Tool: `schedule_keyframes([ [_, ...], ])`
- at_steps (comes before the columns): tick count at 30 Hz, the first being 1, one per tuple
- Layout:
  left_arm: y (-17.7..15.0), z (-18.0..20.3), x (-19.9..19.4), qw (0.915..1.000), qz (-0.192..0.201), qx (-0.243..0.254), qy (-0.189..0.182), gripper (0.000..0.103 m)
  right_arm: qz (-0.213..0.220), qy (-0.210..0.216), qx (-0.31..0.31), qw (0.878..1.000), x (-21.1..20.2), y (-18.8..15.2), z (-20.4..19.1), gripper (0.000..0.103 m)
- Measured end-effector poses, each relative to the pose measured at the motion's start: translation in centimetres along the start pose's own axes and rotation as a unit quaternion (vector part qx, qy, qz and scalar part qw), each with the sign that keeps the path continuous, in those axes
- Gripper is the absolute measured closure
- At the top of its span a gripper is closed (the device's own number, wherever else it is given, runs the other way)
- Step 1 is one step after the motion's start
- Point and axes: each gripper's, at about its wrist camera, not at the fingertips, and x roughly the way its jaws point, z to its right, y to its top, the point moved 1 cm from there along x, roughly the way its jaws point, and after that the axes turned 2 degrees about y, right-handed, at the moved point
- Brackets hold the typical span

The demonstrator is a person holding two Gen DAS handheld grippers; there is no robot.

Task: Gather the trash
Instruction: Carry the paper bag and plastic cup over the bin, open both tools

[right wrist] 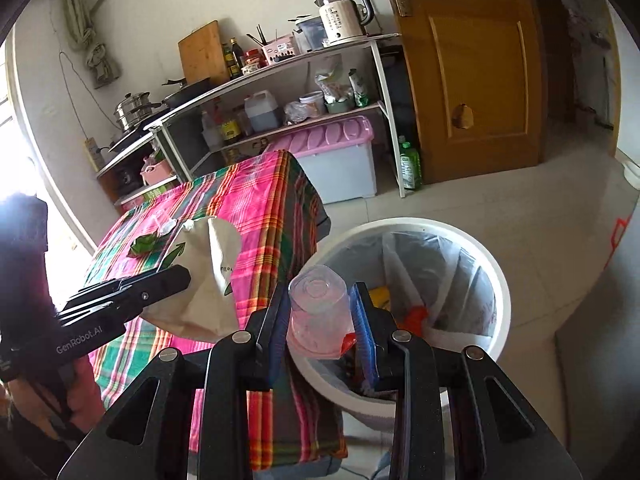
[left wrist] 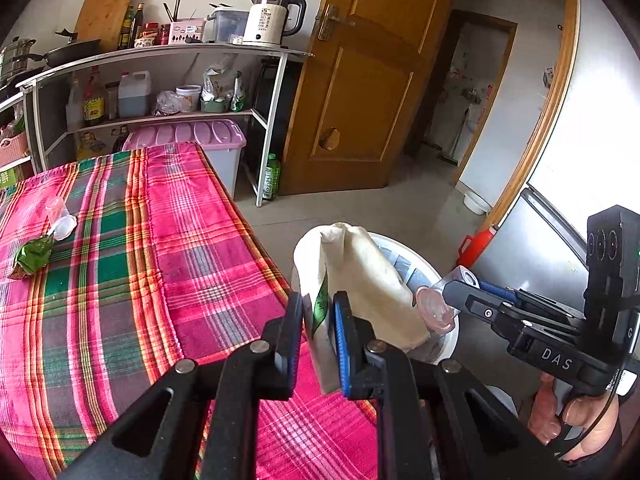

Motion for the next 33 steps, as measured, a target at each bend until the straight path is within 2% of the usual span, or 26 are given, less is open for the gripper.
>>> schedule_keyframes([
  [26,-0.4,3.7,8.3,0.9966,-0.075,0.028,-0.017,0.086,-0.042,-0.032,0.071,0.996,2.9,-1.7,7.2,0.070],
  [33,-0.7,4.0,9.0,0.9957,-0.086,0.028,-0.020,0.083,-0.048,-0.039,0.076,0.995,3.3,-1.9,7.7,0.070],
])
